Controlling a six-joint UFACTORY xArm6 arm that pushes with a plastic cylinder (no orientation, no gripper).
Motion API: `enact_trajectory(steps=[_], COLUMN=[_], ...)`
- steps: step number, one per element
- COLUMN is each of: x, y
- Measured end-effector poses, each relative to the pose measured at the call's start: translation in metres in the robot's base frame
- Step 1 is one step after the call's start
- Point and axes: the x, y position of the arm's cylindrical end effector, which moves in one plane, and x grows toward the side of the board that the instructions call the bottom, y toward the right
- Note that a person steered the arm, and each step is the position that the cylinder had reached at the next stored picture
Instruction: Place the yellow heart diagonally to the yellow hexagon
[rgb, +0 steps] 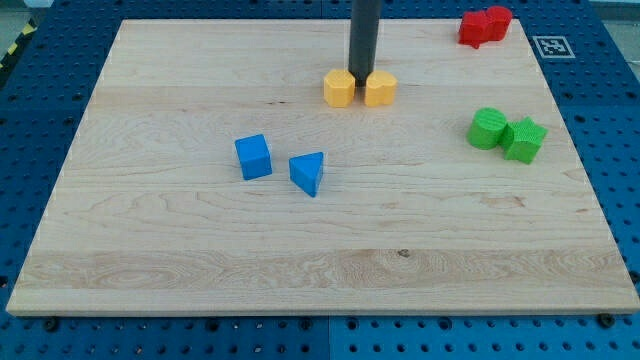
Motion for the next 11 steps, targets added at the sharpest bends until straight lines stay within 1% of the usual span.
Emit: enact_trajectory(steps=[1,2,4,5,6,7,8,11], x=[0.017,0.029,0.003,0.025,0.048,0.035,0.043,0.131], y=[0.013,0.013,0.019,0.021,0.036,0.042,0.059,0.098])
